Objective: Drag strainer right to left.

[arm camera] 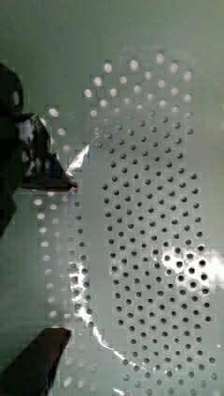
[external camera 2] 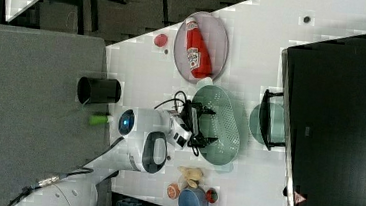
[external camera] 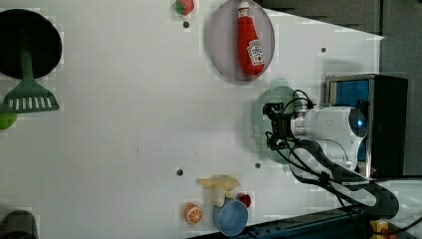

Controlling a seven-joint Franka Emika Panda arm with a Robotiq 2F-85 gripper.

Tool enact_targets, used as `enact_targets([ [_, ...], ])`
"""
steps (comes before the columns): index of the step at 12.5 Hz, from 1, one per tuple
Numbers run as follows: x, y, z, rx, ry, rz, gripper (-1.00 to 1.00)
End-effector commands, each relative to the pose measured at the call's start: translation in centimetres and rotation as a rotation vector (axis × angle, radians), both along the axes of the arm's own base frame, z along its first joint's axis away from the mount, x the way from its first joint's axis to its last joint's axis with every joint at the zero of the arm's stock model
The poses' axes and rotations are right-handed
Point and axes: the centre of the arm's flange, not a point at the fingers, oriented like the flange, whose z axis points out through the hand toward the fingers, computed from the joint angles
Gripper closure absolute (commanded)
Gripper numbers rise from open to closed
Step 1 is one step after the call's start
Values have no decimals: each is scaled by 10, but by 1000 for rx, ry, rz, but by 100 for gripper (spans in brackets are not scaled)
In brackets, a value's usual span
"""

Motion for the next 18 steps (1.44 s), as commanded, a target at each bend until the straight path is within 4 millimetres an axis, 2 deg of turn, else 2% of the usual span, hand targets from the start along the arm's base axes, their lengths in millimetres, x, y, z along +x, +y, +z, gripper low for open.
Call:
enact_targets([
  [1, 9, 45, 18, 26, -29, -1, -100],
  [11, -14, 174, 20, 40, 2, -134, -100],
  [18, 3, 241, 16, 67, 4, -127, -100],
])
